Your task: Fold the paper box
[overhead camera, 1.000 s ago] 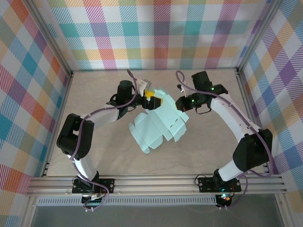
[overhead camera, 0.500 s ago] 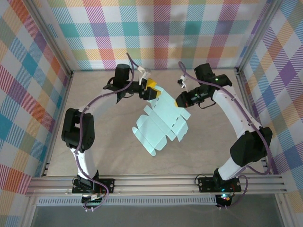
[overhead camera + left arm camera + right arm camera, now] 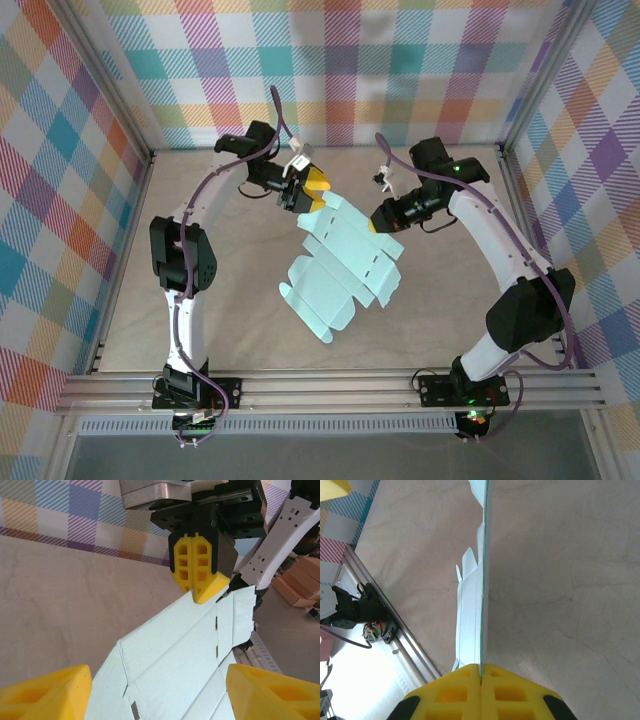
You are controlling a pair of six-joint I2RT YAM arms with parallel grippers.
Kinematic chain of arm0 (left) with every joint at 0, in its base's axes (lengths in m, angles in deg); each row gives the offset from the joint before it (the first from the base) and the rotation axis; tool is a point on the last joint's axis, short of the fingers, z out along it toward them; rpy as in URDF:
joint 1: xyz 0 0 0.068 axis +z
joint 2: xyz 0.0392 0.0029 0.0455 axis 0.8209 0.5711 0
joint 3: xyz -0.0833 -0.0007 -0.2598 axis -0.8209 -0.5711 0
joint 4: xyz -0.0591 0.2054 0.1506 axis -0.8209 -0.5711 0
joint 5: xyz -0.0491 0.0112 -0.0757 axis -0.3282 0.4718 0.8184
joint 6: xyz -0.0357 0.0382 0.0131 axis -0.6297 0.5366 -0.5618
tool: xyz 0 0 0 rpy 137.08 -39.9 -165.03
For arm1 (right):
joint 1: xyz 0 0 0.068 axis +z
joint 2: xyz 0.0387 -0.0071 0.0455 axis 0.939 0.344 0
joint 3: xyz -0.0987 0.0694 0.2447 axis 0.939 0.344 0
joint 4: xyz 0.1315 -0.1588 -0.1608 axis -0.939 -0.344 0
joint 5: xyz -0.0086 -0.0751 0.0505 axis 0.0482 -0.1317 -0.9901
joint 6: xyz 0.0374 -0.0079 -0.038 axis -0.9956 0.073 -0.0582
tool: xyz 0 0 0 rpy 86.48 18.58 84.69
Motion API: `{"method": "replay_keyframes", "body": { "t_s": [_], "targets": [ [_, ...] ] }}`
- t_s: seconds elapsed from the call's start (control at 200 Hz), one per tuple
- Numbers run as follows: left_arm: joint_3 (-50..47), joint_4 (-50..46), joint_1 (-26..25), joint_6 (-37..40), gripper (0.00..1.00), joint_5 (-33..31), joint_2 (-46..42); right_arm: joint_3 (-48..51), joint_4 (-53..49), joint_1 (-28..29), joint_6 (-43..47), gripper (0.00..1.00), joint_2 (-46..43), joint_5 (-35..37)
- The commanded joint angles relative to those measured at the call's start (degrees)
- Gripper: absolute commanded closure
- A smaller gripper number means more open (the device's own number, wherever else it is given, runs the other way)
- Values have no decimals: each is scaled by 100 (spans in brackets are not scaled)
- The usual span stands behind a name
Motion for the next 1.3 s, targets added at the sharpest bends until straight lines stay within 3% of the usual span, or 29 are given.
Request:
{"method": "replay_keyframes", "body": {
  "t_s": [0.0,0.22,0.53,0.655,0.765,0.895,1.1,1.25,1.295],
  "targets": [
    [-138,59,4,-185,29,-56,-15,-85,6,5,164,100,-193,-281],
    [-217,1200,-4,-1269,26,-501,-12,27,26,24,237,100,-284,-271],
    [137,1082,-4,-1256,24,-598,241,55,51,24,289,100,-300,-323],
    [244,717,-13,-929,37,-440,267,55,70,22,289,100,-274,-324],
    [239,648,-13,-874,55,-431,217,55,70,24,272,100,-232,-306],
    [257,648,-13,-894,58,-405,206,55,60,24,263,100,-203,-318],
    [380,510,-43,-837,78,-396,245,92,111,53,220,100,-207,-293],
    [461,418,-57,-784,81,-413,259,108,112,68,218,100,-205,-279],
    [462,411,-57,-779,87,-430,252,121,119,68,218,100,-212,-279]
  ]
}}
